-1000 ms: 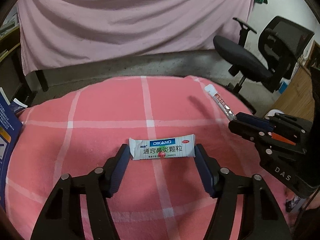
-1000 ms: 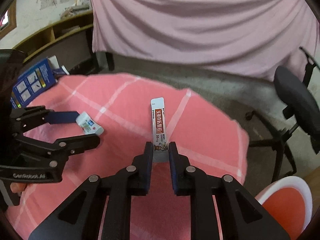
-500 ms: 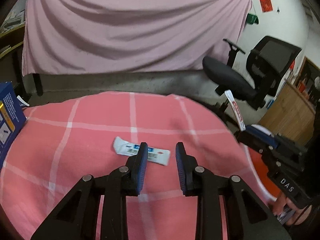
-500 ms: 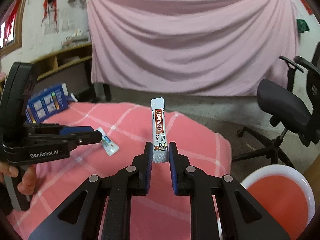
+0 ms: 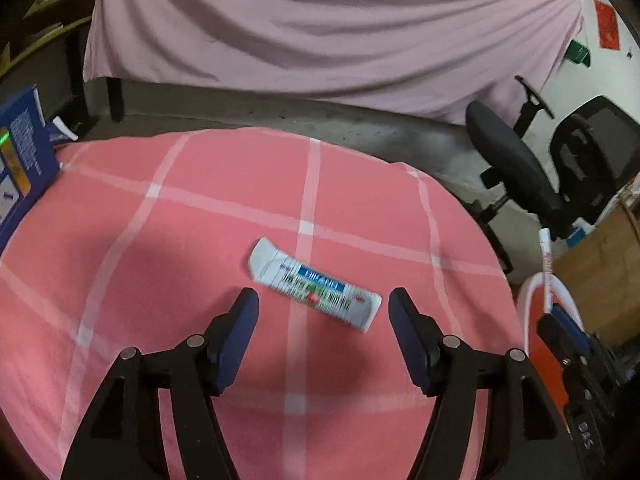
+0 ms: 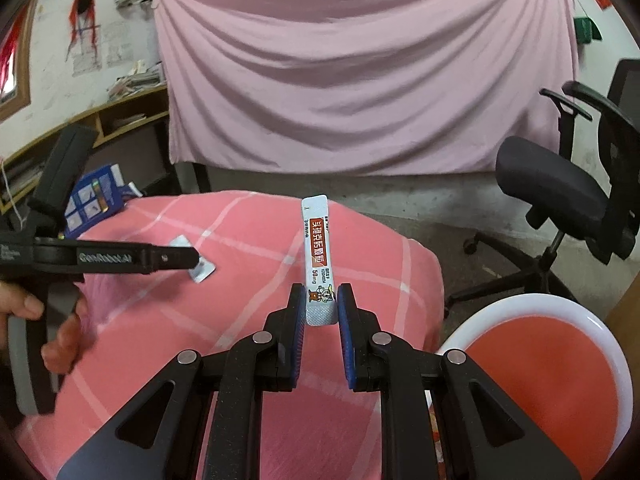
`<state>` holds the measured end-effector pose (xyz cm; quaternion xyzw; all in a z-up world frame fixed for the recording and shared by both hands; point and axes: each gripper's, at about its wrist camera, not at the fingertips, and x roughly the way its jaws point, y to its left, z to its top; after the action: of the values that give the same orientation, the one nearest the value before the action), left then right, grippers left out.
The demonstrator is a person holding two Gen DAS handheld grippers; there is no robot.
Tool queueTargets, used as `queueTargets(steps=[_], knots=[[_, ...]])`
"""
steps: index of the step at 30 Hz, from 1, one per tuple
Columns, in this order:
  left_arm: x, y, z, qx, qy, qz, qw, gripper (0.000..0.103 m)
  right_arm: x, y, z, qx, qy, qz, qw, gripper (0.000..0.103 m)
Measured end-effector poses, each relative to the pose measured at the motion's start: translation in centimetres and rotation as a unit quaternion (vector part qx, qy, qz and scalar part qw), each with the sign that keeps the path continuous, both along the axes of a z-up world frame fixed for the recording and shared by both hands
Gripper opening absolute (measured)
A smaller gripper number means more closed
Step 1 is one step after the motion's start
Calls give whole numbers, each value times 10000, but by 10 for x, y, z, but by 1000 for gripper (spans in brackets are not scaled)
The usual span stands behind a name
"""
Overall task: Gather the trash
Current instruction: 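Grasp the white DIKANG sachet with left tool while right tool lifts its sachet, then carry both sachets over the bucket and open both tools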
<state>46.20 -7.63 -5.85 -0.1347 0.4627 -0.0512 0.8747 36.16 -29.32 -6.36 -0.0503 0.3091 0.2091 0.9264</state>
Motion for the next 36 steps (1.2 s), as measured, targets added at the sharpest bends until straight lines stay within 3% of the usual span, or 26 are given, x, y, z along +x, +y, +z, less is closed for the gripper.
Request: queueTargets(steps=[4,6,7,11,19,24,28,32,36], knots=[[19,-19,-3,374,108,71,9992,57,2,-9,-1,47,38,-98,9999,14],[21,-28,-6,776,128,64,9969,37,2,-15,-2,71,71,-130,9999,14],[20,-34,-7,896,87,-2,9959,32,2,-18,-2,77,80,-149,9998,14],[15,-41,-12,951,31,-229,9952,5,0,-27,0,146,107,-216,9996,14],[-13,-53,-10,749,-305,-731,9940,2,-7,-37,5,218,58,-237,9995,14],[-41,-65,18,555,-1154,-921,9875,2,-15,-51,16,403,-218,-353,9983,14],[-68,-83,45,299,-1892,-1076,9756,3,-31,-69,36,705,-706,-544,9935,14],[-93,-106,74,96,-2553,-1270,9584,3,-56,-94,60,937,-1379,-835,9825,14],[-109,-130,94,12,-2935,-1564,9431,3,-75,-115,73,998,-1853,-1154,9708,14]])
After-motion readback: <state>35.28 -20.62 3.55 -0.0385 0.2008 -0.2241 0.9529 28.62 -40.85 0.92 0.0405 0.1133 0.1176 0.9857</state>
